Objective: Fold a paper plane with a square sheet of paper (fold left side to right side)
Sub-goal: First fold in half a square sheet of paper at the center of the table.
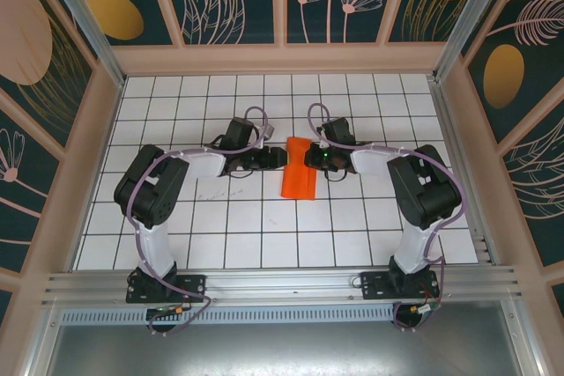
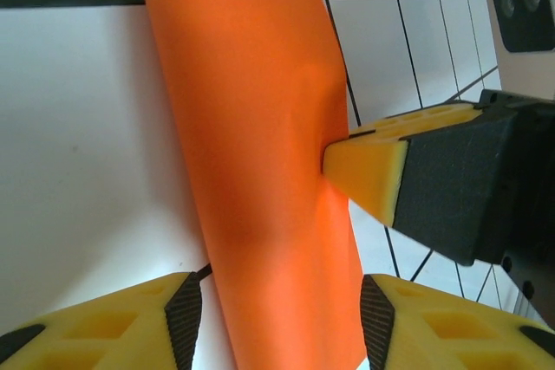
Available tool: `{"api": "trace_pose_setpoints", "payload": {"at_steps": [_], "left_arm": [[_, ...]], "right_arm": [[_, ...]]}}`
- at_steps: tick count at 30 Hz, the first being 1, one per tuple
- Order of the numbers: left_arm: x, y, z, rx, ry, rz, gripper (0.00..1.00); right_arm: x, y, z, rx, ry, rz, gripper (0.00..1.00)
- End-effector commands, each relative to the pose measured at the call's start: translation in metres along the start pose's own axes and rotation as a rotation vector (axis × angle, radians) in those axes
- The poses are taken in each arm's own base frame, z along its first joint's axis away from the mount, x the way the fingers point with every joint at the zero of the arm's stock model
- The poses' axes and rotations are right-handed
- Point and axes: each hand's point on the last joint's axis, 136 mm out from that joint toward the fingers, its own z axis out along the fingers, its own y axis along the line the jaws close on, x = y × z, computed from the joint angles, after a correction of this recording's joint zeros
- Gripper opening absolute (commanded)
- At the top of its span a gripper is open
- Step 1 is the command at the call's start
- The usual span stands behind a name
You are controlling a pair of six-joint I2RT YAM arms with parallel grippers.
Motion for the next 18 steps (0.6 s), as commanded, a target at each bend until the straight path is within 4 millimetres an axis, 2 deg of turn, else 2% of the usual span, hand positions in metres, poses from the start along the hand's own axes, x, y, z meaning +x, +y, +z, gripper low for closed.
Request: {"api": "trace_pose_setpoints", "payload": {"at_steps": [1,8,18], "left_arm": [[-0.003,0.001,0.008,-0.024,0.010,0.013,0.55],[-0.001,0.013,0.022,-0.072,0.027,-0.010,0.55],[0.007,0.023,0.037,-0.096,0.063,-0.032,0.43]], "right_arm": [[-0.005,-0.007,0.001,0.042,-0.005,-0.013,0.03],[-0.003,-0.004,0.002,0.023,0.004,-0.013,0.05],[-0.006,0.007,-0.002,-0.029,0.005,-0.018,0.09]]}}
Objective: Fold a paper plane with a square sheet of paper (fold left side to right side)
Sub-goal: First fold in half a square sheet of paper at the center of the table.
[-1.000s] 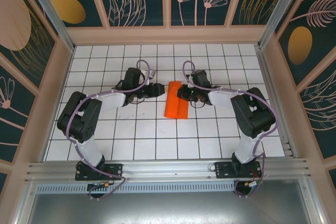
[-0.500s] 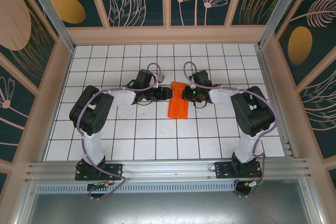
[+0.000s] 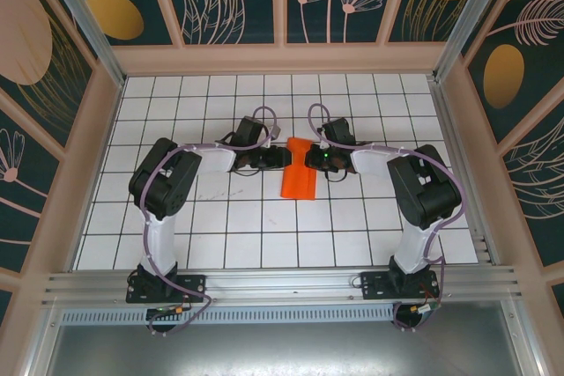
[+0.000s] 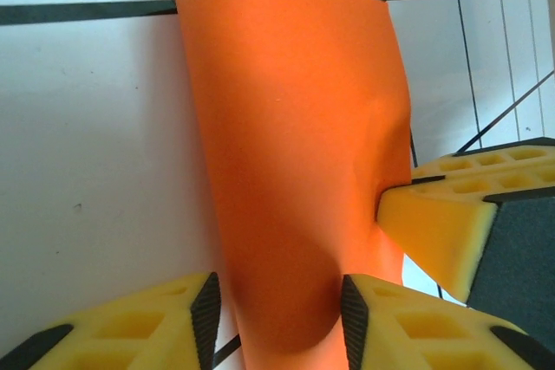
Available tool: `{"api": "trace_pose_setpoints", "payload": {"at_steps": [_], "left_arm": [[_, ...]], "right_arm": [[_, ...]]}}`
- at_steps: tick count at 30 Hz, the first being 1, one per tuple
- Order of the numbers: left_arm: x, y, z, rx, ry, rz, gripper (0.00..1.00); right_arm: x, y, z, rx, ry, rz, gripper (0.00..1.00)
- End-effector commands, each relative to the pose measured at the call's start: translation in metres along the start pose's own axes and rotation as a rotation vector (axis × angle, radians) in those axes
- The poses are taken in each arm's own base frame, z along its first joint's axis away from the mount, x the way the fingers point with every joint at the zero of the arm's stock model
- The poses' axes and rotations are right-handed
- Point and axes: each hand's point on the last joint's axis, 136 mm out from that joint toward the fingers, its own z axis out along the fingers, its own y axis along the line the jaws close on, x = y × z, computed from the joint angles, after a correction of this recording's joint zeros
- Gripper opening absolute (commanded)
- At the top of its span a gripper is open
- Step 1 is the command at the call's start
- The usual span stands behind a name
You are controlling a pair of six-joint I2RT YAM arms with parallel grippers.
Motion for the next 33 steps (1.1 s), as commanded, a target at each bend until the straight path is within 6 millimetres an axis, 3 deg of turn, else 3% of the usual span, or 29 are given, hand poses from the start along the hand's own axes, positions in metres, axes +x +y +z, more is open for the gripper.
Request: {"api": "trace_pose_setpoints", "payload": {"at_steps": [1,8,16,24,33], "left_arm": [[0.008,0.008,0.009,-0.031,0.034,-0.017,0.41],[0.013,0.015,0.017,-0.084,0.055,-0.018,0.34],[0.016,0.017,0.020,-0.166,0.073,0.004,0.37],[0.020,0.015,0.025,-0.230,0.101,0.048,0.42],[0.027,0.018,0.035,-0.317,0.144,0.105,0.46]], "right_arm": [[-0.010,0.010,-0.005,-0.033,-0.012,-0.025,0.11],[-0.028,0.010,-0.036,-0.005,-0.111,-0.037,0.30],[-0.040,-0.020,-0.081,0.132,-0.254,-0.019,0.50],[-0.036,-0.046,-0.108,0.175,-0.310,0.013,0.58],[-0.034,-0.049,-0.123,0.177,-0.346,0.015,0.60]]}}
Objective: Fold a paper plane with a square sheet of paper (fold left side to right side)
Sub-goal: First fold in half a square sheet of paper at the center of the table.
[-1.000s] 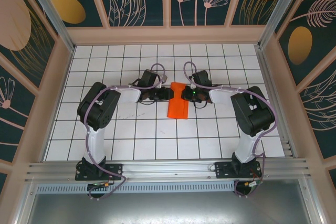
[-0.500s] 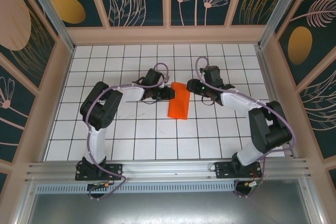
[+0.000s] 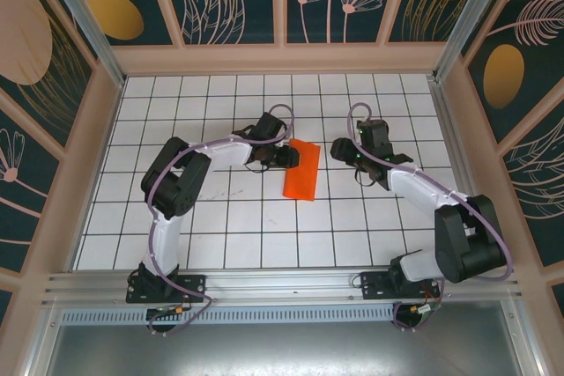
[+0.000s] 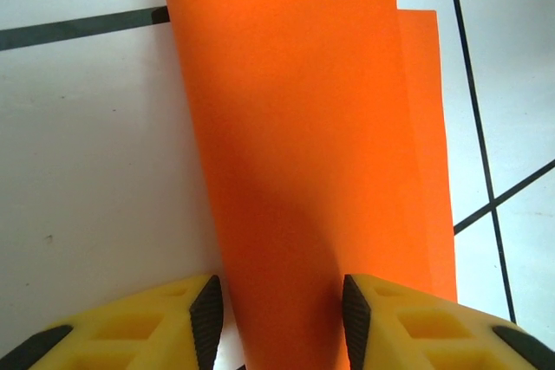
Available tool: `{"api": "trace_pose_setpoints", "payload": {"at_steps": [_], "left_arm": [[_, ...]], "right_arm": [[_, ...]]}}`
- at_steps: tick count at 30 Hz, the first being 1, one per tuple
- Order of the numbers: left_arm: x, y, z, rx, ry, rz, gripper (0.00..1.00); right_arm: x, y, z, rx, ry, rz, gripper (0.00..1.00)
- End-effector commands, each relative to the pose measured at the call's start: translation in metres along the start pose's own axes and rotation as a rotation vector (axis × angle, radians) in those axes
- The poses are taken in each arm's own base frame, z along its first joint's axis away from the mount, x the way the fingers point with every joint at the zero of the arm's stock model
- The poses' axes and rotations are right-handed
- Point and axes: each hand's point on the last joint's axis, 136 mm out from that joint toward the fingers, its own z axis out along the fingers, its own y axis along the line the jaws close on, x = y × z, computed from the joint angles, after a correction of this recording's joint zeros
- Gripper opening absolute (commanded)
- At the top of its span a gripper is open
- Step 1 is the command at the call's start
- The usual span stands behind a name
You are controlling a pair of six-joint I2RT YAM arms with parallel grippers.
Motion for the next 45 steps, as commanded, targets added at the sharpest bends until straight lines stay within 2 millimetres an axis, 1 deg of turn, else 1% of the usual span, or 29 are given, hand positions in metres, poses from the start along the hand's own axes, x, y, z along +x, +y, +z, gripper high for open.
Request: {"api": "trace_pose_setpoints", "payload": {"at_steps": [1,7,10,13,17,22,24,27,32,42,45], "left_arm": [[0.028,0.012,0.026,-0.075,0.091,0.037,0.47],[0.031,0.009,0.032,-0.099,0.108,0.063,0.49],[0.033,0.010,0.035,-0.121,0.119,0.076,0.50],[0.035,0.010,0.037,-0.137,0.128,0.091,0.50],[0.034,0.010,0.039,-0.144,0.131,0.100,0.50],[0.033,0.008,0.040,-0.146,0.132,0.107,0.51],[0.033,0.008,0.041,-0.148,0.136,0.112,0.51],[0.033,0.007,0.043,-0.155,0.140,0.122,0.52],[0.035,0.008,0.046,-0.174,0.152,0.137,0.53],[0.033,0.007,0.049,-0.182,0.153,0.143,0.53],[0.036,0.007,0.051,-0.184,0.161,0.147,0.53]], "right_arm": [[-0.001,-0.007,-0.007,0.020,-0.018,-0.006,0.60],[0.003,-0.004,-0.008,0.000,-0.004,-0.007,0.61],[0.003,-0.002,-0.010,-0.014,-0.009,-0.001,0.63],[0.003,0.004,-0.013,-0.061,-0.016,0.016,0.68],[0.004,0.011,-0.020,-0.172,-0.023,0.083,0.74],[0.006,0.006,-0.028,-0.240,-0.035,0.154,0.86],[0.007,0.002,-0.030,-0.254,-0.039,0.180,0.92],[0.008,-0.004,-0.033,-0.263,-0.045,0.207,0.98],[0.013,-0.011,-0.032,-0.245,-0.036,0.212,0.98],[0.014,-0.013,-0.031,-0.232,-0.031,0.209,0.99],[0.014,-0.013,-0.031,-0.231,-0.029,0.207,0.99]]}}
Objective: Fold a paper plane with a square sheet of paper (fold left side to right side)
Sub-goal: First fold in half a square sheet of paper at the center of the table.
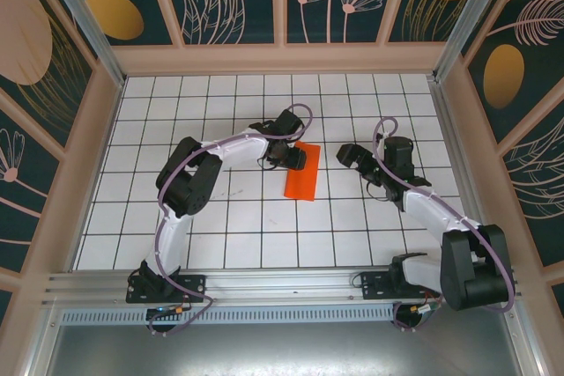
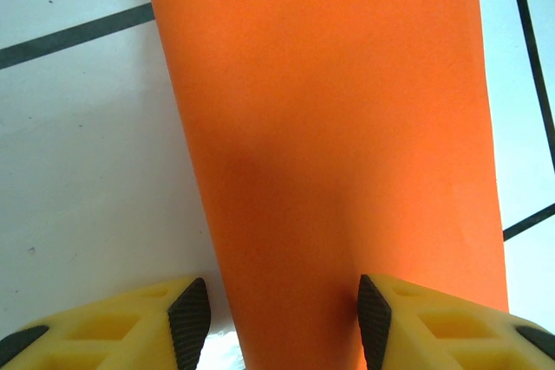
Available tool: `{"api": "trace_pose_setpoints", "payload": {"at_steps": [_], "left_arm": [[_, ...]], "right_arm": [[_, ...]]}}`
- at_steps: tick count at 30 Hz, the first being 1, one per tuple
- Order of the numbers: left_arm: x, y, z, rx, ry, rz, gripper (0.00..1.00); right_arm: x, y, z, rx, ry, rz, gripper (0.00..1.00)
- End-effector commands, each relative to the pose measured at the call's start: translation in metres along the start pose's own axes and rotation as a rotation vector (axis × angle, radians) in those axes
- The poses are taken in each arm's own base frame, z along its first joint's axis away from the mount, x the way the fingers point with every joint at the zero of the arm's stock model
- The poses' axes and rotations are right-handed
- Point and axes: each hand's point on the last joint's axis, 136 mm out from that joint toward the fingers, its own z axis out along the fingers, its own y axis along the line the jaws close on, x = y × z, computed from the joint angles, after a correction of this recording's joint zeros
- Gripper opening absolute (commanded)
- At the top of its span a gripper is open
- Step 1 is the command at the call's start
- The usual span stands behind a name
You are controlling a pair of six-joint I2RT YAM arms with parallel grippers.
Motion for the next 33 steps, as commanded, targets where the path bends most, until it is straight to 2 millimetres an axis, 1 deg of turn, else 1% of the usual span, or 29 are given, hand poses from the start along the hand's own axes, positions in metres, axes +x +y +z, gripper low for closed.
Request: {"api": "trace_pose_setpoints", "payload": {"at_steps": [1,10,19,33], "left_arm": [[0.0301,-0.0022,0.0455,0.013,0.083,0.036,0.53],[0.0291,-0.0006,0.0466,-0.005,0.085,0.044,0.53],[0.0289,-0.0048,0.0480,-0.011,0.088,0.060,0.54],[0.0296,-0.0041,0.0506,-0.026,0.096,0.071,0.55]], "right_arm": [[-0.0028,0.0049,-0.0040,-0.026,-0.013,-0.003,0.99],[-0.0028,0.0028,-0.0040,-0.014,-0.010,-0.006,0.99],[-0.0015,0.0021,-0.0031,-0.013,-0.004,-0.005,0.99],[0.0006,-0.0004,-0.0027,-0.005,0.002,-0.008,0.99]]}}
